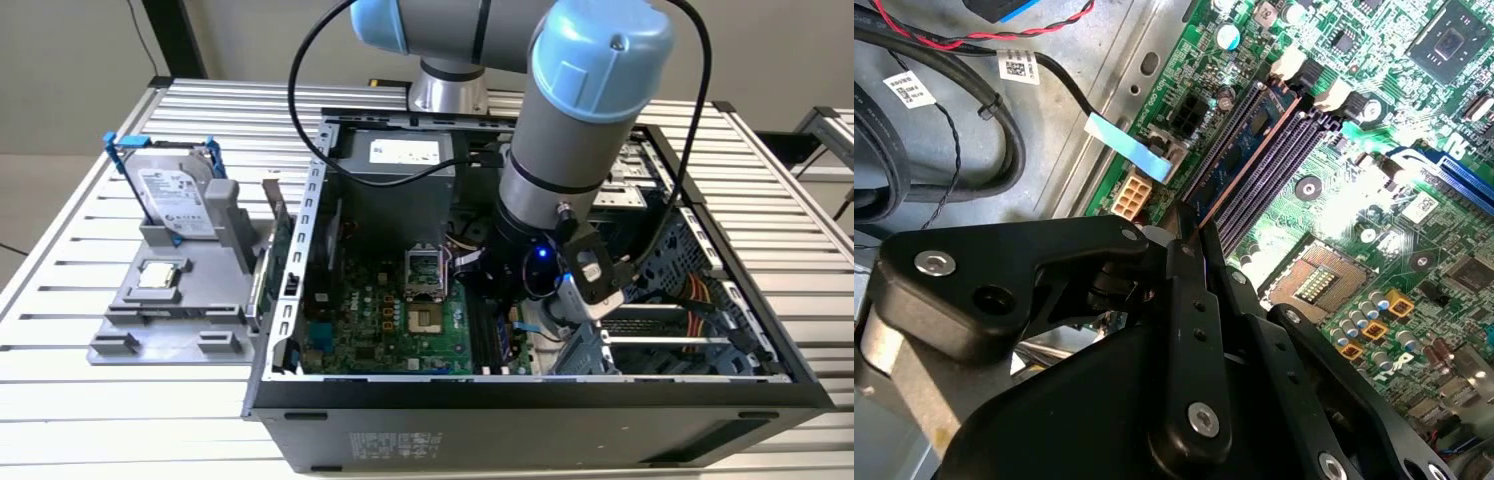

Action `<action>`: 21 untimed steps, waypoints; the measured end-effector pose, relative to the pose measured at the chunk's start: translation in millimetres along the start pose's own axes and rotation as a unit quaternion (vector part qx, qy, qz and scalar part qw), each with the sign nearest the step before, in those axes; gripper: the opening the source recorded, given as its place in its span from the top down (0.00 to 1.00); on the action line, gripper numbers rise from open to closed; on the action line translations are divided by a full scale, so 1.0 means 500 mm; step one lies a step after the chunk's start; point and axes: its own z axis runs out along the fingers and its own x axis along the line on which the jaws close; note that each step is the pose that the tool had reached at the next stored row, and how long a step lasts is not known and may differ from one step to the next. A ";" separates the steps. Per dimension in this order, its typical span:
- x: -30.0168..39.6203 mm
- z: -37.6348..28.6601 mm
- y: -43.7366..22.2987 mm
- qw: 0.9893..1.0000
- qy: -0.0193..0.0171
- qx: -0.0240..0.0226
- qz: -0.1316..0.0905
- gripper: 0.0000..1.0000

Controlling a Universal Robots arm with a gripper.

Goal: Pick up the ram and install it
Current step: 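Press down the ram until it locks into place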

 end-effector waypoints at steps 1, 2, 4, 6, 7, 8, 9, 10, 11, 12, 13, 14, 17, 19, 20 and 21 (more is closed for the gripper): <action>0.000 0.000 0.000 1.000 0.000 -0.001 0.000 1.00; 0.000 0.000 0.000 1.000 0.000 -0.002 0.000 1.00; 0.000 0.001 0.000 1.000 0.000 -0.006 0.000 1.00; 0.000 0.000 0.000 1.000 0.000 -0.011 0.000 1.00; 0.000 0.000 0.000 1.000 0.000 -0.013 0.000 1.00; 0.000 0.000 0.000 1.000 0.000 -0.013 0.000 1.00; 0.000 0.000 0.000 1.000 0.000 -0.013 0.000 1.00; 0.000 0.000 0.000 1.000 0.000 -0.013 0.000 1.00; 0.000 0.000 0.000 1.000 0.000 -0.013 0.000 1.00; 0.000 0.000 0.000 1.000 0.000 -0.014 0.000 1.00; 0.000 0.000 0.000 1.000 0.000 -0.014 0.000 1.00; 0.000 0.000 0.000 1.000 0.000 -0.014 0.000 1.00; 0.000 -0.002 0.000 1.000 0.000 -0.015 0.000 0.00; 0.000 -0.017 0.000 1.000 0.001 -0.015 0.000 0.00; 0.000 -0.027 0.000 1.000 0.001 -0.015 0.000 0.00; 0.000 -0.036 0.000 1.000 0.001 -0.015 0.000 0.00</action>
